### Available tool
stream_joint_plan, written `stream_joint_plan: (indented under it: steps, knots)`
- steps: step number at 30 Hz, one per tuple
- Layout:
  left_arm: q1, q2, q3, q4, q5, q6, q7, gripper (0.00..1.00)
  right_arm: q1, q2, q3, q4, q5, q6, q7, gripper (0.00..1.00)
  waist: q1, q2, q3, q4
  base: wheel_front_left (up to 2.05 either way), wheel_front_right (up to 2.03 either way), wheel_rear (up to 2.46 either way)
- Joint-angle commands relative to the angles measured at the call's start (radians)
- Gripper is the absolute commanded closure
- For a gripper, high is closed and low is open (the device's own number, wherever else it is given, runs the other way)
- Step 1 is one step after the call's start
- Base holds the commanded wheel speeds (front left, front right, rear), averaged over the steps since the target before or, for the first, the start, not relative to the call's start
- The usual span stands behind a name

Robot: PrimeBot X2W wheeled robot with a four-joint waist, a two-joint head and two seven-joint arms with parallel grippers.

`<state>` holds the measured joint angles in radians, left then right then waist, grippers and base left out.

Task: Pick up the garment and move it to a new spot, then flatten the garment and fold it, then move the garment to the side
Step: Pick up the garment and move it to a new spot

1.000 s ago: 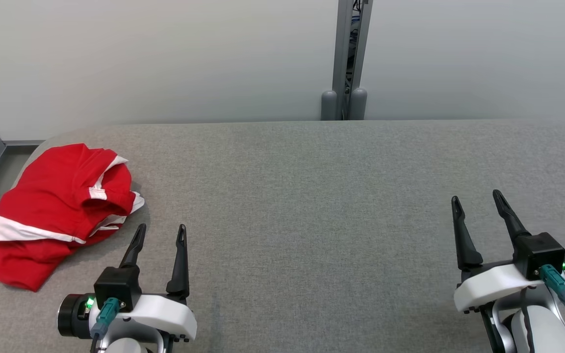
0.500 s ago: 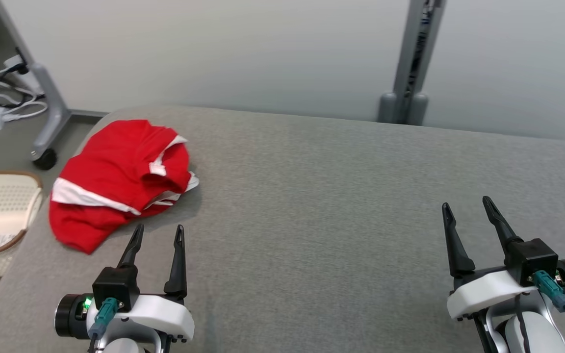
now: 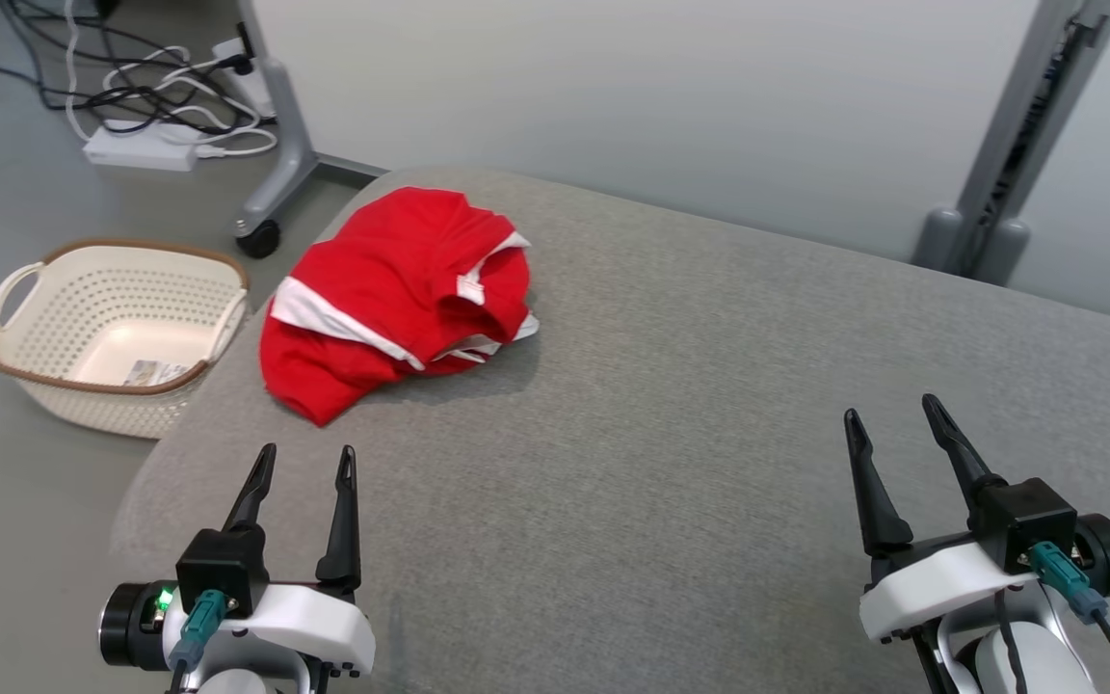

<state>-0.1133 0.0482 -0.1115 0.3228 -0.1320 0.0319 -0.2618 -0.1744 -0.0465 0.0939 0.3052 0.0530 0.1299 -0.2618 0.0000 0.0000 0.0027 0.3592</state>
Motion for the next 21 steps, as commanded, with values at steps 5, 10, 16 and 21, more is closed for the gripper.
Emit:
stream_joint_plan:
  steps: [5,10,16,21]
  knots:
    - [0.008,0.004,0.007,-0.004,0.008,-0.006,-0.004,0.00,0.006,-0.007,0.008,0.003,0.008,0.002,-0.005,0.00,0.0000,0.0000,-0.007,0.063,0.00,0.00,0.00]
    - [0.017,0.004,0.010,-0.006,0.016,-0.011,-0.004,0.00,0.008,-0.007,0.015,0.007,0.011,0.002,-0.005,0.00,0.0000,0.0000,-0.015,0.082,0.00,0.00,0.00]
    - [0.020,0.004,0.010,-0.004,0.019,-0.012,-0.004,0.00,0.018,-0.007,0.019,0.011,0.014,0.002,-0.005,0.00,0.0000,0.0000,-0.029,0.096,0.00,0.00,0.00]
    - [0.026,0.004,0.013,-0.012,0.026,-0.014,-0.004,0.00,0.017,-0.007,0.026,0.013,0.018,0.002,-0.005,0.00,0.0000,0.0000,-0.033,0.095,0.00,0.00,0.00]
